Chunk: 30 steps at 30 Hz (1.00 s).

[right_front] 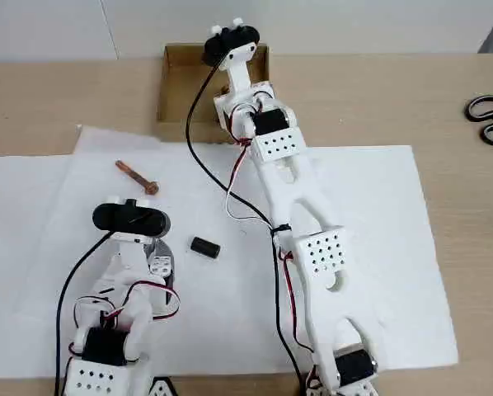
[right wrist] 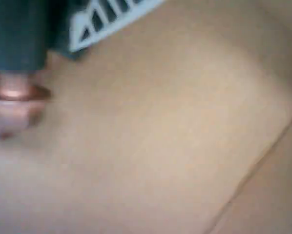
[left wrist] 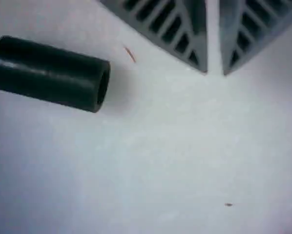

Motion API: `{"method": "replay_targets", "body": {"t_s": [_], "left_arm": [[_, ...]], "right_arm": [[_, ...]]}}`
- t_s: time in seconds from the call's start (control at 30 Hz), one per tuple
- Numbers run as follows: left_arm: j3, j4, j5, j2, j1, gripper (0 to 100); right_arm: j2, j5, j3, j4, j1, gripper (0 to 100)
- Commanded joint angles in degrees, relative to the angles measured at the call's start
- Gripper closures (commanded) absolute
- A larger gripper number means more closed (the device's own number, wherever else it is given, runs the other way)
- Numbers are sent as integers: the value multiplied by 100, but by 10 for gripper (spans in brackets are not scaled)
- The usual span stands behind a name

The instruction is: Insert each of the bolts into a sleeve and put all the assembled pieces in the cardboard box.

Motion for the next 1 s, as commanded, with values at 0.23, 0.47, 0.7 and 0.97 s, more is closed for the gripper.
{"method": "replay_targets", "body": {"t_s": [0.23, 0.47, 0.7, 0.97], "left_arm": [[-22, -123, -35, -44, -44, 995], [-22, -123, -35, -44, -44, 995], [-22, -123, -35, -44, -44, 995], [-13, -149, -9, -44, -114, 995]], "right_arm": [[-198, 53, -1855, 1244, -189, 689], [-374, 44, -2857, 3011, -488, 781], [-1692, 35, -2840, 4321, -620, 913], [-2580, -79, -2822, 5068, -752, 919]]}}
